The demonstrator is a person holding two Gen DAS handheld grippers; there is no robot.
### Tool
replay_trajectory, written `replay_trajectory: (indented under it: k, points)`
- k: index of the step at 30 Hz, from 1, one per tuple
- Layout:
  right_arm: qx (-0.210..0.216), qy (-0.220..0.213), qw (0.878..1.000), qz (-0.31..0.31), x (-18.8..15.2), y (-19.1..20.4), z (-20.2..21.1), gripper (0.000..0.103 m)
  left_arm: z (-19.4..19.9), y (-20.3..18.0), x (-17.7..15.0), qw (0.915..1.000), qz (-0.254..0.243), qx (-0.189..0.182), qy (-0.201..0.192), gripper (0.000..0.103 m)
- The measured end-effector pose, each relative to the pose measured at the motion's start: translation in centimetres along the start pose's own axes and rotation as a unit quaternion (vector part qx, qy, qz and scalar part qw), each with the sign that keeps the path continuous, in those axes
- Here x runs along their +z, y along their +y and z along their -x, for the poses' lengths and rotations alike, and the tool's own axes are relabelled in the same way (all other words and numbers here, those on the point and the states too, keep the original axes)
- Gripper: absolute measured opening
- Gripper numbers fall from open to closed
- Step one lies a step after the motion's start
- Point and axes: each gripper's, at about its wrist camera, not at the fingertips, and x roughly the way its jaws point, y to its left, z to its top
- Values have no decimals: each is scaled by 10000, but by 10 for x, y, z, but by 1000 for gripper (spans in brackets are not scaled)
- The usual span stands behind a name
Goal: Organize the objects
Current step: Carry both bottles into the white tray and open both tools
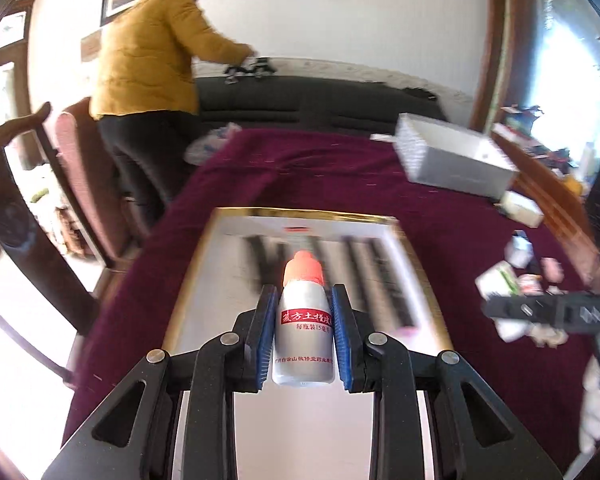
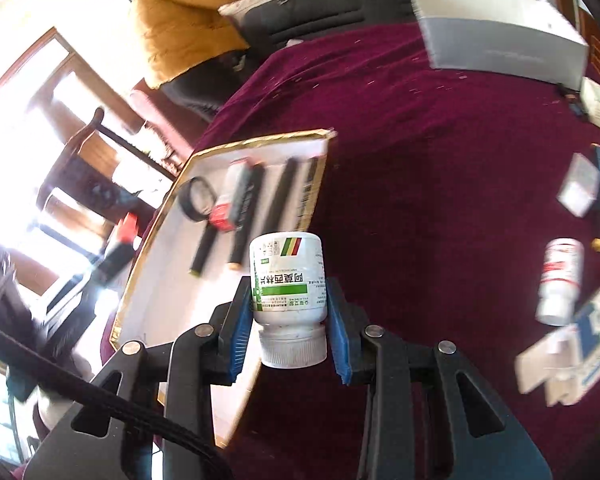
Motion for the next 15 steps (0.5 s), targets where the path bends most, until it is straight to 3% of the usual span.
replay_trajectory:
  k: [6,15]
  points:
    - [145,285,9994,154,-8,33,-36,32,-46,38,4,9980,56,473,410,23]
    - [142,744,9962,436,-14,73,-89,33,-92,50,8,9939,-13,482,991,23]
